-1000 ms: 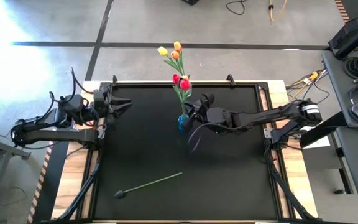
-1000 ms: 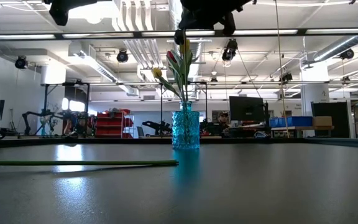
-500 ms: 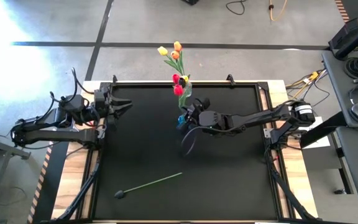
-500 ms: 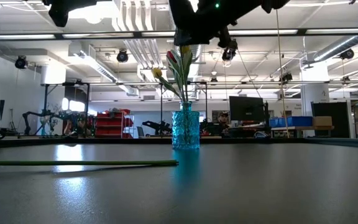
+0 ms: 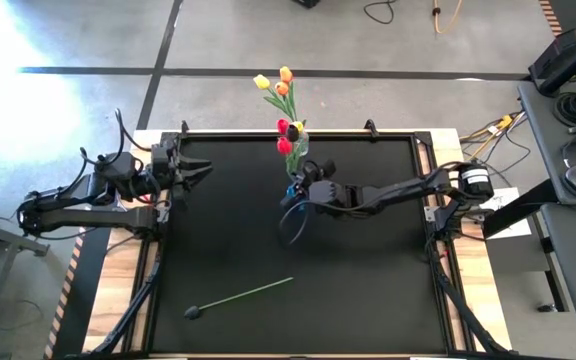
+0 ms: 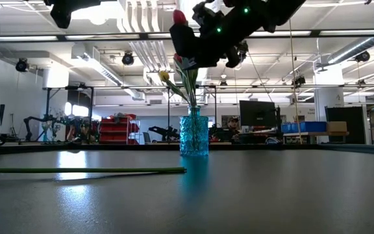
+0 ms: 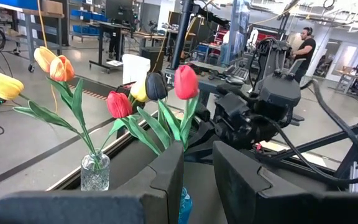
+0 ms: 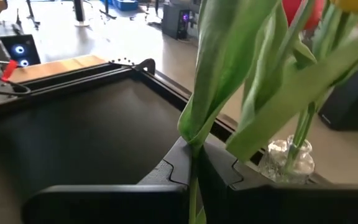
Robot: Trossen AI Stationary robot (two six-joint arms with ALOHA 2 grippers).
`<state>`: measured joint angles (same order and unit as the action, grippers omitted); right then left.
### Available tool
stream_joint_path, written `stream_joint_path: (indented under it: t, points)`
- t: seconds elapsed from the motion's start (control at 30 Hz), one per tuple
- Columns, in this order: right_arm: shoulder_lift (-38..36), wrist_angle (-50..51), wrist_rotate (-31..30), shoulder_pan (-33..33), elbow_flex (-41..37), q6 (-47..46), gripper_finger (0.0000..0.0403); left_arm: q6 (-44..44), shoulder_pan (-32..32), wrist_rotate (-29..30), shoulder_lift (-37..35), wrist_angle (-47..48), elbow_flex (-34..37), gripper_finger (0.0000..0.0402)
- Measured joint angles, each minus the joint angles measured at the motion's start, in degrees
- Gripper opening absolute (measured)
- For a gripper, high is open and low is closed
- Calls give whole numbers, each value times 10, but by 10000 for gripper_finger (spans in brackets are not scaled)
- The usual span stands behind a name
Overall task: Sort flowers into vase by color
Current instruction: Put the red tulip flower into the blue vase
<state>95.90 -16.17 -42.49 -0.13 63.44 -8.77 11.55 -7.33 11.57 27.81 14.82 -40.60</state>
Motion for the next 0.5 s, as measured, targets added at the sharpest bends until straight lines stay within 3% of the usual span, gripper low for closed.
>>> stream_joint_path:
  t: [0.5]
  points:
    - [-2,164,-16,-3,84,-96,90,1,0,-1,0,4,0,73]
